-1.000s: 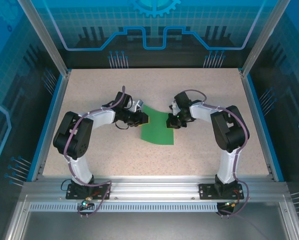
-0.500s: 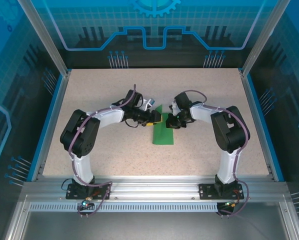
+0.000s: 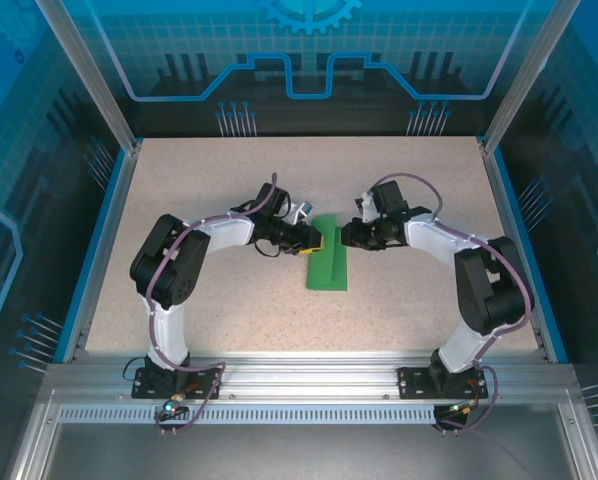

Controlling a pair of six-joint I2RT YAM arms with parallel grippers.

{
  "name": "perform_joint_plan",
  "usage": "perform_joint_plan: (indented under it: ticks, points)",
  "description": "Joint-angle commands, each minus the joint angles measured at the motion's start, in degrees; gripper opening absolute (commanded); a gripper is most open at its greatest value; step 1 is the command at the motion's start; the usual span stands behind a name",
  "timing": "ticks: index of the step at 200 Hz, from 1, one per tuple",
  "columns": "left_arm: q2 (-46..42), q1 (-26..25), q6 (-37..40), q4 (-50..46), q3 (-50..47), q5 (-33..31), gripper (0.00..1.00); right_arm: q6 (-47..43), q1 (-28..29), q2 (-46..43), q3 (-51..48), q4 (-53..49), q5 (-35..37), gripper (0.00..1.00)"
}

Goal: Fold a paper plane with a square sheet of paper (fold left side to right side)
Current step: First fold in half a square sheet of paper at the center of the table.

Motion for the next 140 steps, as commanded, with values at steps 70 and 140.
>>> perform_joint_plan:
  ticks: [70,140]
  points:
    - [0.72,-0.50,0.07,-1.30,1.53,-0.63,0.07,7.93,-0.20,0.90,-4.90,12.32,-12.80,0.49]
    - [0.00,-0.49,0.66,-2.32,1.56,-1.45,0.08,8.10,-0.04,4.66,-2.99,11.20,-13.53,0.07]
